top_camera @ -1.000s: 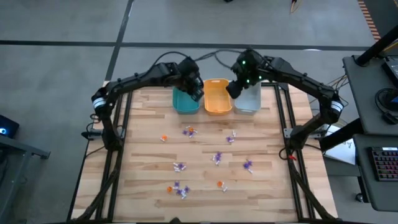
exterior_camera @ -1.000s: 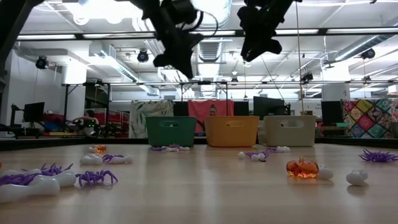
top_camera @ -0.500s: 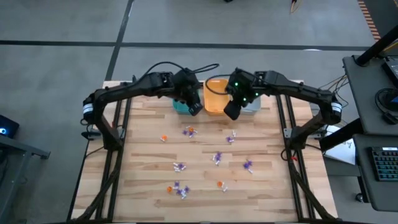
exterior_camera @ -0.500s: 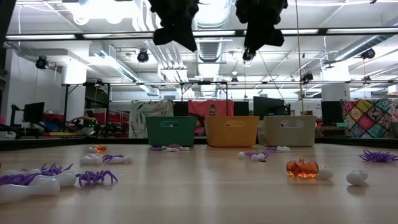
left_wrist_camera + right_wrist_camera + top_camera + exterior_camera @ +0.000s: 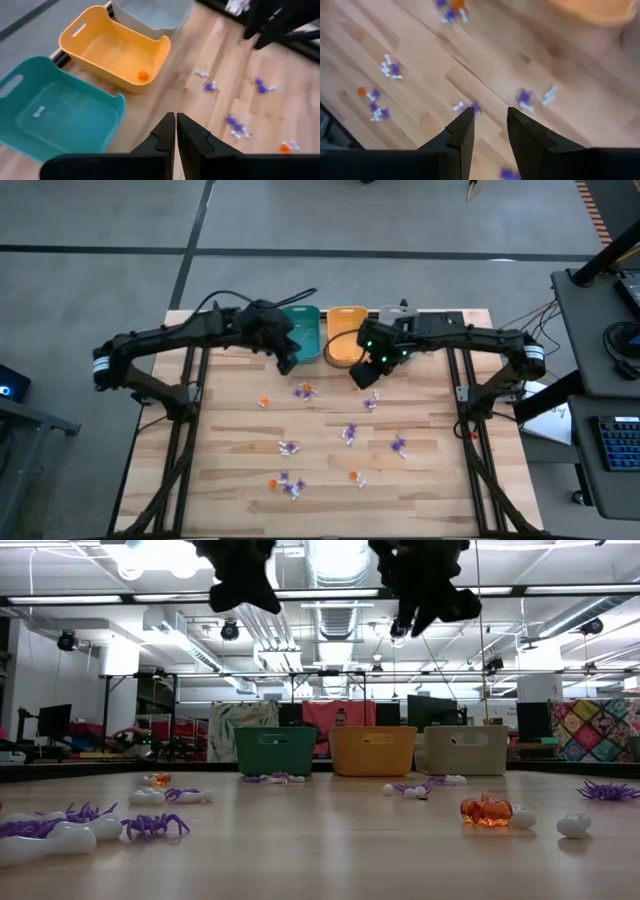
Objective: Sort Halloween decoration
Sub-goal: Put the white bone toy into the blue bin
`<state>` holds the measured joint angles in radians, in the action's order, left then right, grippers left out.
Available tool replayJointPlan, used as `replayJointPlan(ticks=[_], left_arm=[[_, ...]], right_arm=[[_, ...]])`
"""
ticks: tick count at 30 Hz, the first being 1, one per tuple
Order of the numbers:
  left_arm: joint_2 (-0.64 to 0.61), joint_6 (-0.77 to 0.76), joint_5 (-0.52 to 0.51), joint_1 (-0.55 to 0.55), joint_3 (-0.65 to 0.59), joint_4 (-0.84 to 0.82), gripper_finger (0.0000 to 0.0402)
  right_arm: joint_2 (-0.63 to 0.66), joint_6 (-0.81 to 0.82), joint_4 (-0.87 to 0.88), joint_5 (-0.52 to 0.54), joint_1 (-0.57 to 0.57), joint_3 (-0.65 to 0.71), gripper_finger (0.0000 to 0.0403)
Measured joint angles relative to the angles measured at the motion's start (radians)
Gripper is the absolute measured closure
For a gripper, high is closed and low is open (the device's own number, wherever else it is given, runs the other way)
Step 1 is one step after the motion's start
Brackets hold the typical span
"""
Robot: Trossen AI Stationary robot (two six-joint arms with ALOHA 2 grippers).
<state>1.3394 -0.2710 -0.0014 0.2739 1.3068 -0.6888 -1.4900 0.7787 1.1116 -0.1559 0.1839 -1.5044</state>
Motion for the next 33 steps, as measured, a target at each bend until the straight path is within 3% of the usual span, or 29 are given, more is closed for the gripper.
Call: replayJointPlan(ticks=[7,12,18,25,33], left_arm=[[-0.203,-0.105,0.003,-0.012,-0.233,0.171,0.0402],[-0.290,-0.185,0.003,-0.012,-0.333,0.279,0.0402],[-0.320,-0.211,0.005,-0.012,-0.353,0.296,0.0402],[-0.314,-0.213,0.004,-0.012,-0.354,0.317,0.0402],[-0.313,-0.214,0.003,-0.012,-0.354,0.326,0.0402]], right_arm=[[-0.032,0.160,0.002,-0.001,-0.054,0.102,0.0296],[-0.032,0.227,0.004,-0.001,-0.069,0.215,0.0296],[-0.030,0.243,-0.038,0.001,-0.063,0.351,0.0296],[-0.030,0.275,-0.277,0.010,-0.045,0.509,0.0296],[-0.030,0.321,-0.395,0.130,-0.038,0.568,0.0296]])
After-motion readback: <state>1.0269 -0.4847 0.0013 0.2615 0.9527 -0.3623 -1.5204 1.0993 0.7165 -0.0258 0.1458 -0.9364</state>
